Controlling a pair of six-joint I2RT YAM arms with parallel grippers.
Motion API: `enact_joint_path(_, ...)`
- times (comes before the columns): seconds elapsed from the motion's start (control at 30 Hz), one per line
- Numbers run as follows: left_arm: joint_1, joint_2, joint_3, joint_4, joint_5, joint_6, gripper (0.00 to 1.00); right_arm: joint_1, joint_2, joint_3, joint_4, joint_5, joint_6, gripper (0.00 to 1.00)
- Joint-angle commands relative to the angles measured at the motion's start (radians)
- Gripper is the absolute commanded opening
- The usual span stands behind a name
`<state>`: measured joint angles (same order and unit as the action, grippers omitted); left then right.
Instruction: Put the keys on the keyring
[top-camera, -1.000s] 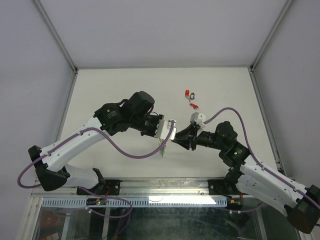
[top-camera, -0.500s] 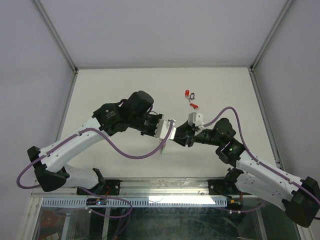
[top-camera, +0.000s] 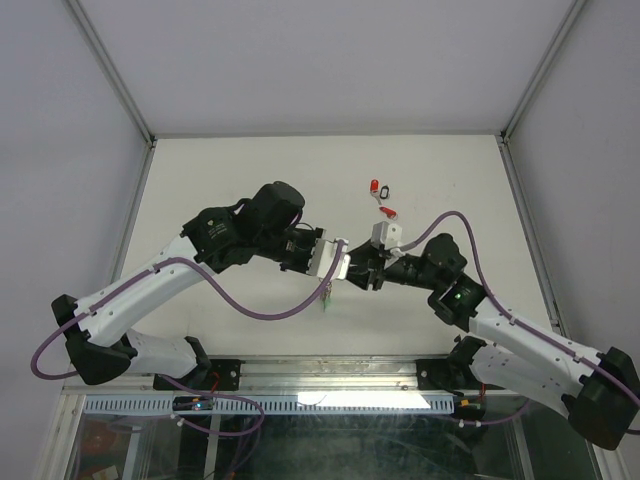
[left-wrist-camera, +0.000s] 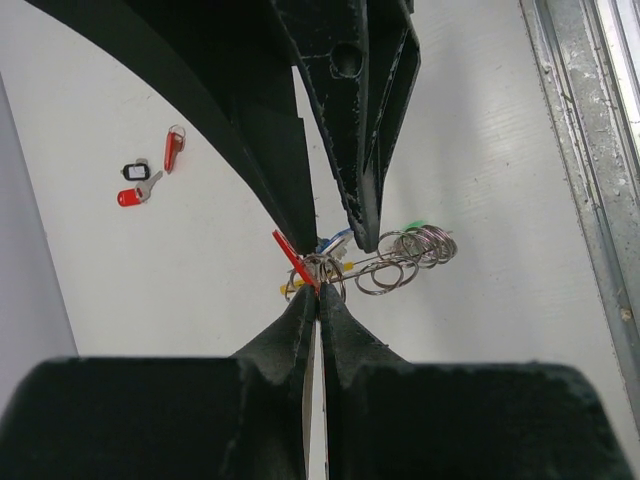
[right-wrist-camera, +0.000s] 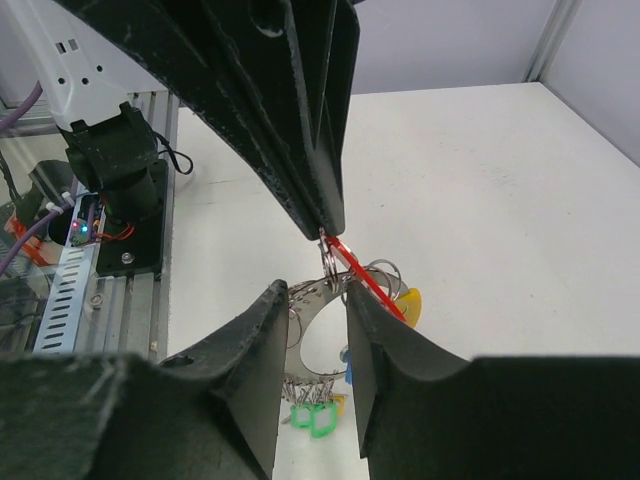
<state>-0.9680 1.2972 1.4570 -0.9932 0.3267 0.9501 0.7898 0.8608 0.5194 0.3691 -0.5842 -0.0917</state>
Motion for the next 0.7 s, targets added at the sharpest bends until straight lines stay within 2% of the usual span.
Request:
enact_joint_path(0.0, -0.003, -0.042, 0.031, 0.069, 0.053, -0.005, 0.0, 0.004, 0.008, 0.052, 0.056, 0.026, -0.011, 0.33)
enact_joint_path(0.67, -0.002, -0.042, 0.037, 0.081, 0.074, -0.007, 0.0, 0.015, 0.058, 0.064, 0.102, 0.004, 0.004, 0.31)
